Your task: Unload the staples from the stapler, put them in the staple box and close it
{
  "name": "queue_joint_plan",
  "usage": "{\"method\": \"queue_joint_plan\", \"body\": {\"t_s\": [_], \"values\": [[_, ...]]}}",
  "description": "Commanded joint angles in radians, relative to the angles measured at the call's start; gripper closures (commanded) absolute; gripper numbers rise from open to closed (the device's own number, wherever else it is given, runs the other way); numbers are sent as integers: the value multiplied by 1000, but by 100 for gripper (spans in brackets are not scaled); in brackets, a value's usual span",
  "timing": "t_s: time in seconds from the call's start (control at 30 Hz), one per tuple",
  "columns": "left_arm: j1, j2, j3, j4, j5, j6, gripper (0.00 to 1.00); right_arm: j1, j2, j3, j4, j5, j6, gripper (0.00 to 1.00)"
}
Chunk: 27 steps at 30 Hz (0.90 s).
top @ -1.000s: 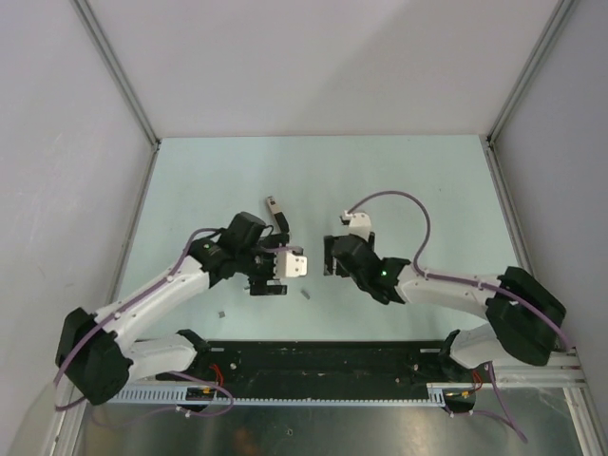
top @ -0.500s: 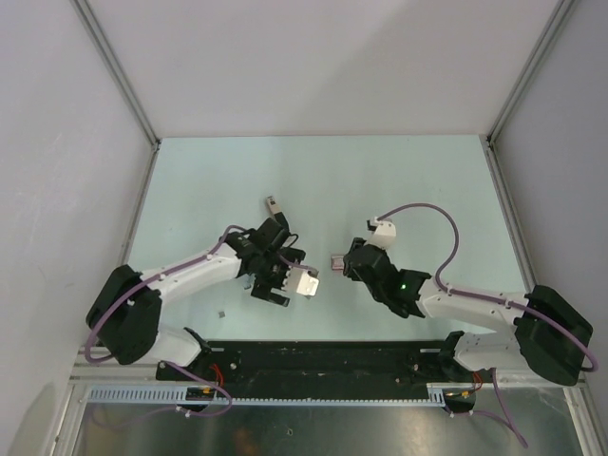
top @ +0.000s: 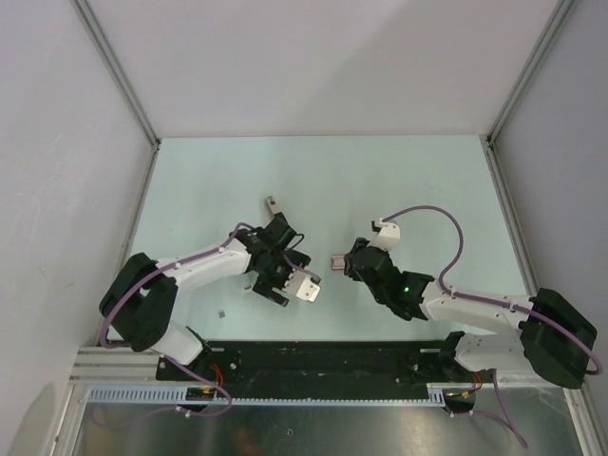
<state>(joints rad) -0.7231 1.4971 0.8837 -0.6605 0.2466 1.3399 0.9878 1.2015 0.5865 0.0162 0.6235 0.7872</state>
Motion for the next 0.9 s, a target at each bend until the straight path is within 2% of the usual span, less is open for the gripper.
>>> {"method": "queue_joint_plan", "body": {"t_s": [0.0,0.1,0.3,0.73,0.87], "values": [[-10,14,31,-5,38,47,12,8,-27,-5,33,47,22,60],[-21,16,24,-6,48,25,20,8,-31,-8,39,45,17,63],[-32,4,-11,-5,30,27,30,8,-41,-18,48,45,18,67],[-35,51,-18,4,44,-15,31,9,-52,-25,53,45,19,72],[-42,100,-6,33,18,-68,36,8,-59,-33,58,45,22,73]]}}
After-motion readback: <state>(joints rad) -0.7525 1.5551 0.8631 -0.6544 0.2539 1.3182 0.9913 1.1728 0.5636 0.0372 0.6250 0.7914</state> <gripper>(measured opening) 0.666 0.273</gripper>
